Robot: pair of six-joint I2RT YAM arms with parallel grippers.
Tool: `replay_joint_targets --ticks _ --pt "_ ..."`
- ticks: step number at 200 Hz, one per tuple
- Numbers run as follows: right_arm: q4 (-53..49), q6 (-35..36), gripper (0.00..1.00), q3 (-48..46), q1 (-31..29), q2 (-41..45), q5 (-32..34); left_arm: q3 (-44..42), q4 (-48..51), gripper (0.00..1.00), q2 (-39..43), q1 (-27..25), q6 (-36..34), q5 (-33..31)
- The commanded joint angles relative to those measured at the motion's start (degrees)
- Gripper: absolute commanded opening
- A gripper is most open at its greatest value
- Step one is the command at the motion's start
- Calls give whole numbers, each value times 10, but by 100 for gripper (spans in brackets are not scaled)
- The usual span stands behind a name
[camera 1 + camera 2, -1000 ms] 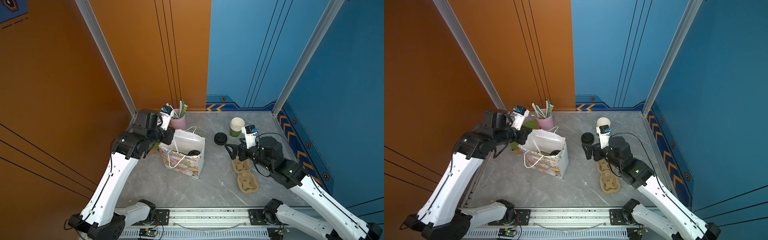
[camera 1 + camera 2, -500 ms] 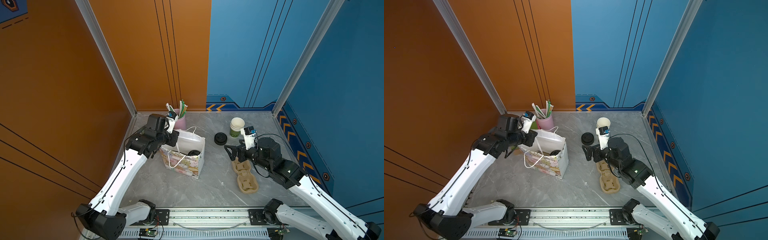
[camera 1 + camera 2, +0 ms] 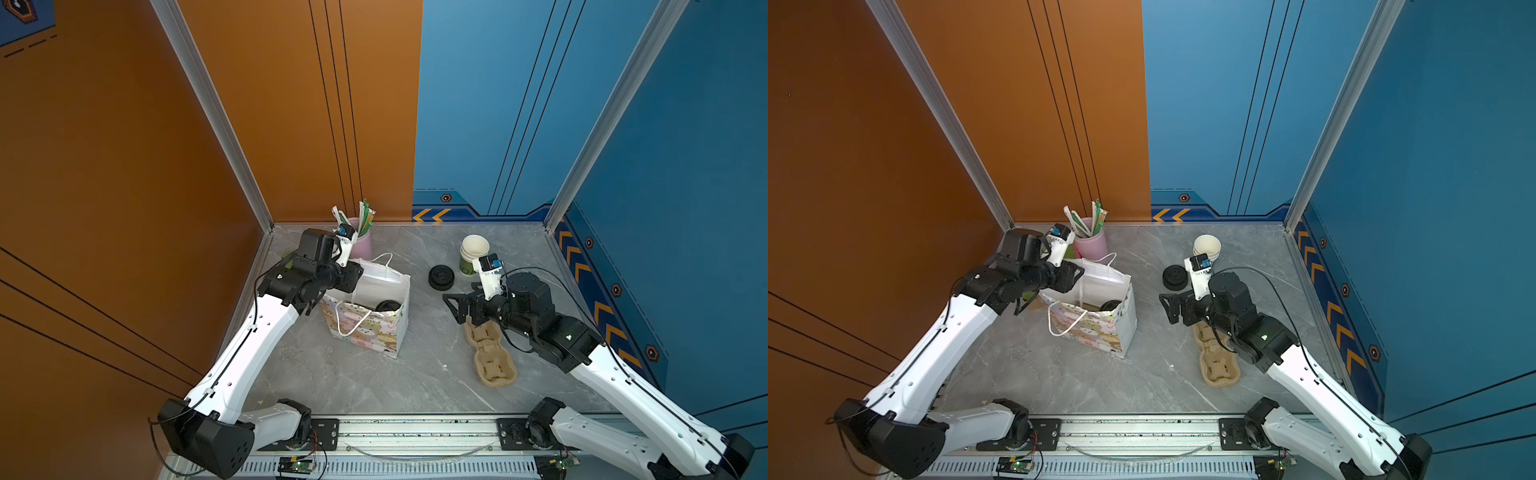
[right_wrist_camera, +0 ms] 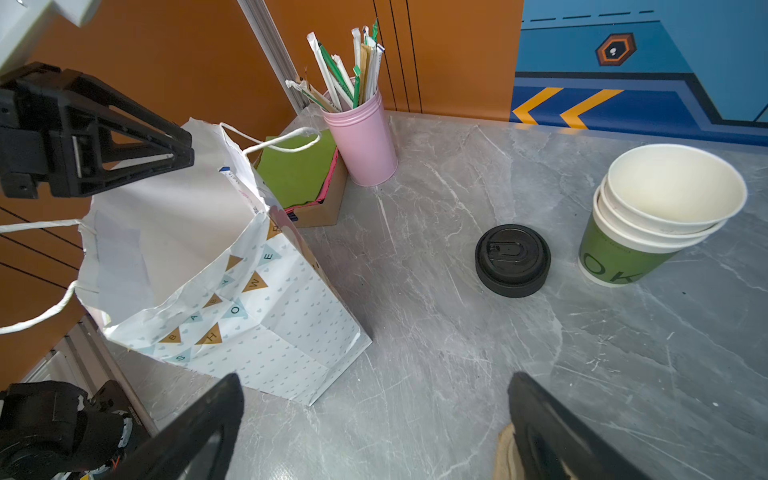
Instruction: Pack the takeout coffee
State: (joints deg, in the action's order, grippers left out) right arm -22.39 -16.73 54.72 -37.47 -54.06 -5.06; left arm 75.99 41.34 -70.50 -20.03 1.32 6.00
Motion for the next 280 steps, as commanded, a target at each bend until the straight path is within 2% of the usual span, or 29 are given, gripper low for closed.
replay_joint_targets --ticks 1,29,44,67,111,170,218,247,280 --pt "-11 8 100 34 -1 -20 -18 26 -5 59 25 10 13 11" --pt "-24 8 100 92 -15 -64 -14 38 -3 70 70 32 30 3" --pt "-36 4 100 126 -24 -91 1 37 2 72 91 50 32 -4" --pt "-78 -5 99 185 -72 -138 48 38 32 72 95 86 23 9" --pt "-233 -95 90 342 -134 -253 170 39 68 64 72 131 14 37" --pt "-335 -146 67 465 -166 -363 237 26 68 58 55 144 19 52" --pt "-340 -154 56 499 -166 -406 237 15 68 58 63 161 18 42" --pt "-340 -152 50 512 -166 -422 229 4 67 58 72 199 30 49" --pt "-330 -137 50 514 -166 -424 221 -14 67 58 80 252 50 66"
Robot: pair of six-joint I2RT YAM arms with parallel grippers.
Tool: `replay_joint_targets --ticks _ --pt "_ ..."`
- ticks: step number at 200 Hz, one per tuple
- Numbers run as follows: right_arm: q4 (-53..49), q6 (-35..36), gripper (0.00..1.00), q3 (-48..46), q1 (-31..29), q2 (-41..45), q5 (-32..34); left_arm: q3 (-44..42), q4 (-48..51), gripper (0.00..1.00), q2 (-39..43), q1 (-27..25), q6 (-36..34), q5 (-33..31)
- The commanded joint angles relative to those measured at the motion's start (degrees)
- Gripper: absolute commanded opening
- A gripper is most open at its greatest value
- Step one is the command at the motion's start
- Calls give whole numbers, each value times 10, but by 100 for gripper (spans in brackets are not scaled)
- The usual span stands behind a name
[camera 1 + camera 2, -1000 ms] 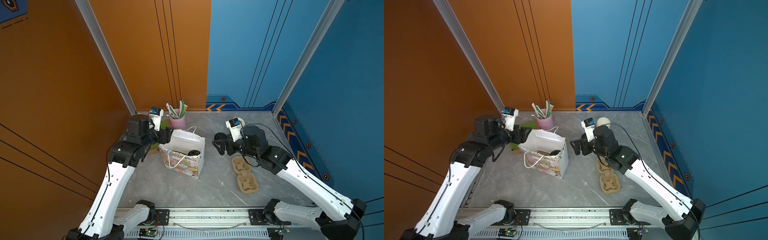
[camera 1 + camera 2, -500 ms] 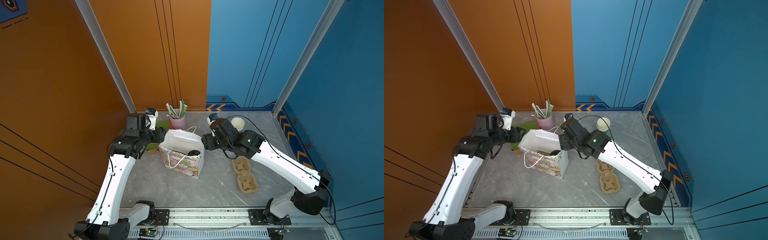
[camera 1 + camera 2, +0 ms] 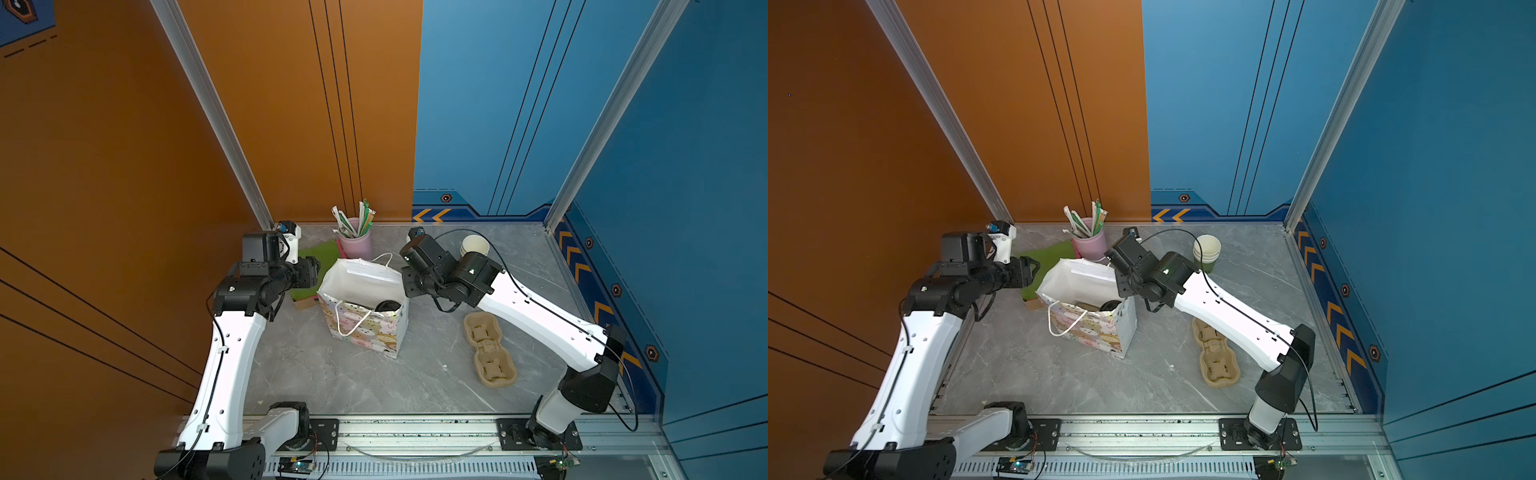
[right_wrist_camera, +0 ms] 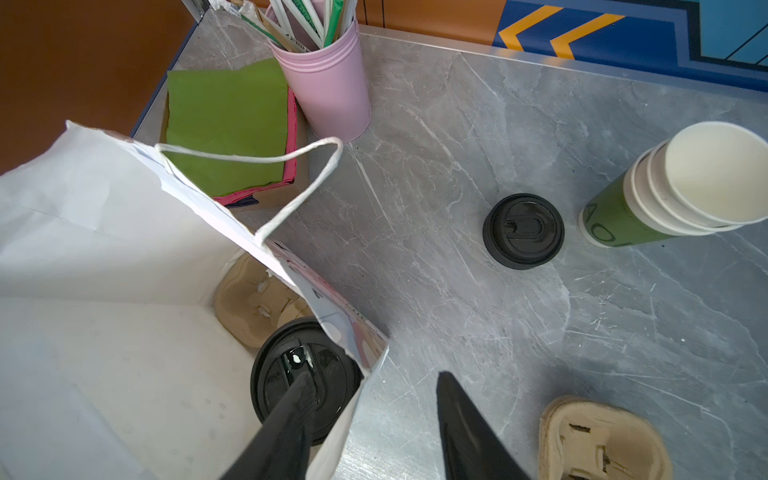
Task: Pack the takeout coffee
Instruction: 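Move the left gripper to the edge of the green napkin stack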
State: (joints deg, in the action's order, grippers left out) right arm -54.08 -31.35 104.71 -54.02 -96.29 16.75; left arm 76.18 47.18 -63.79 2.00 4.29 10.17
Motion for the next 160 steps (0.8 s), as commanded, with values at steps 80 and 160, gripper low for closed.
replay_joint_targets --ticks 80,160 --pt "85 73 63 -65 -2 81 -27 -123 -80 52 0 179 89 116" --pt "118 113 67 -140 4 142 -34 -161 -165 40 -114 218 124 124"
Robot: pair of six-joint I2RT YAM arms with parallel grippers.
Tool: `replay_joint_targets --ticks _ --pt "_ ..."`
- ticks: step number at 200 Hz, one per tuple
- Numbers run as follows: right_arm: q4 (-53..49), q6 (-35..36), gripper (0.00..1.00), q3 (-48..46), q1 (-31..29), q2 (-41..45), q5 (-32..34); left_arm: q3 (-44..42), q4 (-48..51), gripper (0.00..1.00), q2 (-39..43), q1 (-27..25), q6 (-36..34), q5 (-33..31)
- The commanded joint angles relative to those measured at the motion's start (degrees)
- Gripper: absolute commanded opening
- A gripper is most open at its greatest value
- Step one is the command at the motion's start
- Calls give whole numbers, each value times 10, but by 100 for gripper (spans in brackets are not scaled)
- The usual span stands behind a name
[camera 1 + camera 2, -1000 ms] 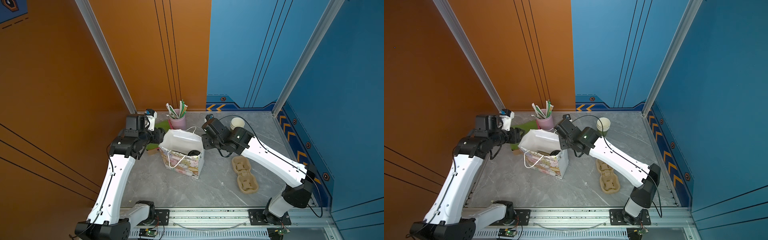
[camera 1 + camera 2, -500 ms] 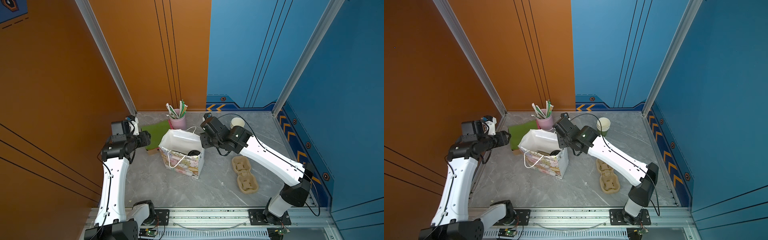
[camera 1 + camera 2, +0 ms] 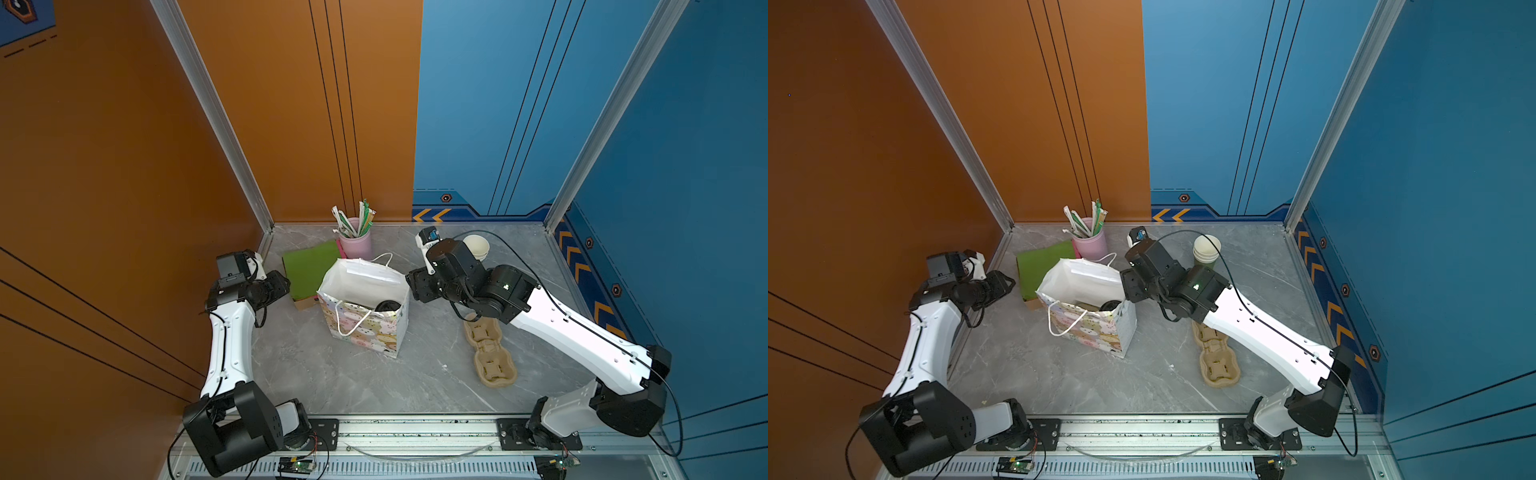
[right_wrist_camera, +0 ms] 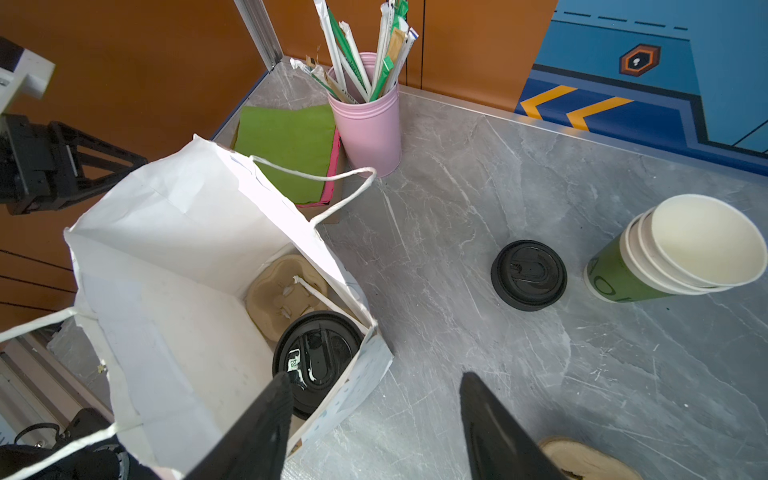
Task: Pack the takeout coffee
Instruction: 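Move the left gripper to the edge of the green napkin stack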
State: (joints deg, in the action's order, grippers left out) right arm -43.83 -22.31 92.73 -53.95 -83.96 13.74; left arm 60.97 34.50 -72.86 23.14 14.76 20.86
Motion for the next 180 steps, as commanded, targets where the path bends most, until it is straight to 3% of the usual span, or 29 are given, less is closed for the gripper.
replay_joint_targets --ticks 1,55,101,180 --pt "16 23 67 -21 3 20 -4 -10 -38 40 -24 6 20 18" --pt "31 26 68 -64 15 52 -9 -33 -55 38 -101 -8 50 16" --pt "43 22 68 -96 25 74 -16 -1 -57 33 -168 -21 73 1" --pt "49 16 68 -126 36 100 -22 32 -57 27 -204 -43 81 -54"
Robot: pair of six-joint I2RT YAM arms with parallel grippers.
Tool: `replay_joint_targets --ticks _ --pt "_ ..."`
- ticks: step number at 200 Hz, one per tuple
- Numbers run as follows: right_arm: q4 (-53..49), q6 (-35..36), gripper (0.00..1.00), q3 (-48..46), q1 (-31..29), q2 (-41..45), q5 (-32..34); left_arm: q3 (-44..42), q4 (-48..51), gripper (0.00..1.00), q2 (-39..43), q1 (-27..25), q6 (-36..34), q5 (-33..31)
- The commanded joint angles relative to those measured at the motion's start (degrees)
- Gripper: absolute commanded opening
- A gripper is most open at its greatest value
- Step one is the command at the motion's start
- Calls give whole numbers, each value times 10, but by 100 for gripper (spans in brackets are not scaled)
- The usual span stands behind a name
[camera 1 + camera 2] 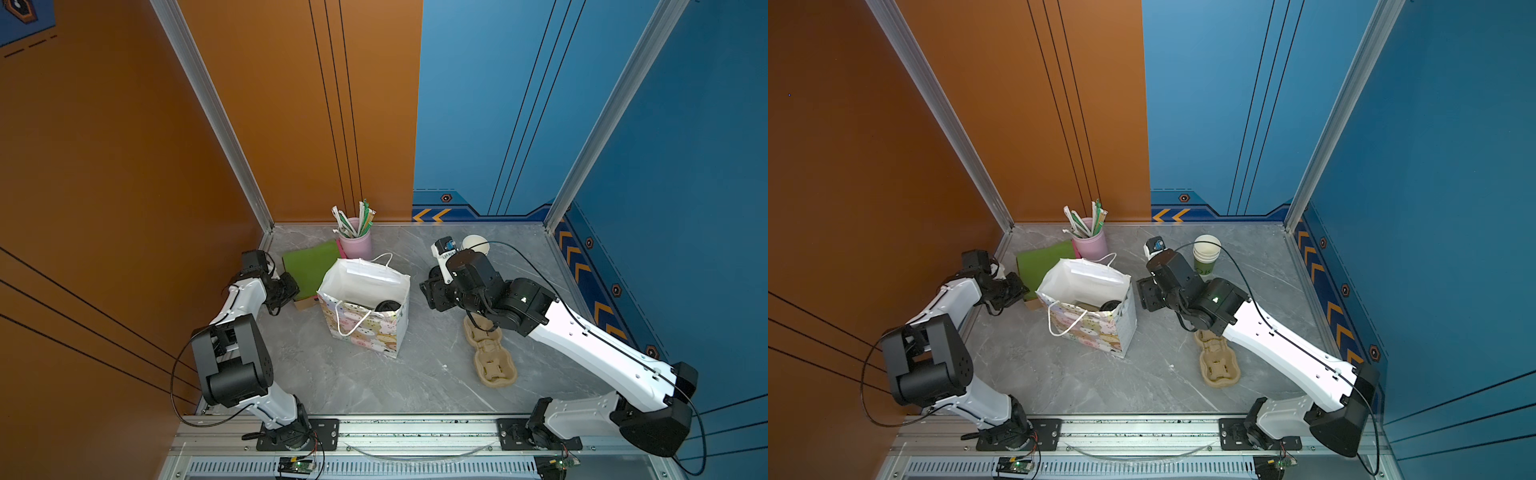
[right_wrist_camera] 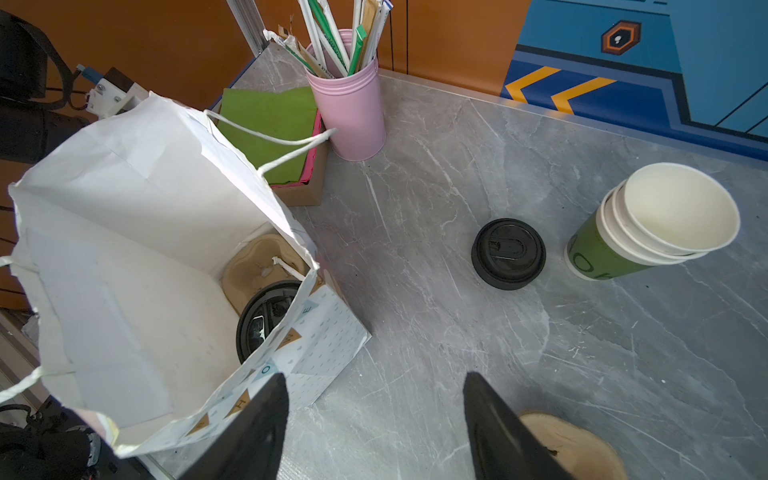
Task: Pack the takeout coffee
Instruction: 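Move the left gripper to the edge of the green napkin stack, then pinch the top green napkin corner with the left gripper and lift it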
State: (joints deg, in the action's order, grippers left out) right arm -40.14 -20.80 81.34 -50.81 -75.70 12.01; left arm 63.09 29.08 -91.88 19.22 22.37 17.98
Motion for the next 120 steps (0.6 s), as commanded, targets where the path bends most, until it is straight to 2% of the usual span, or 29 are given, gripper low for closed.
replay_joint_targets --ticks 1,55,120 --pt "12 0 68 -11 5 18 -5 10 -3 27 -14 -4 5 -25" --pt "13 -1 69 -15 11 20 -9 10 -3 27 -20 -6 7 -53" --pt "14 -2 69 -21 14 23 -9 25 2 24 -42 -11 1 -47"
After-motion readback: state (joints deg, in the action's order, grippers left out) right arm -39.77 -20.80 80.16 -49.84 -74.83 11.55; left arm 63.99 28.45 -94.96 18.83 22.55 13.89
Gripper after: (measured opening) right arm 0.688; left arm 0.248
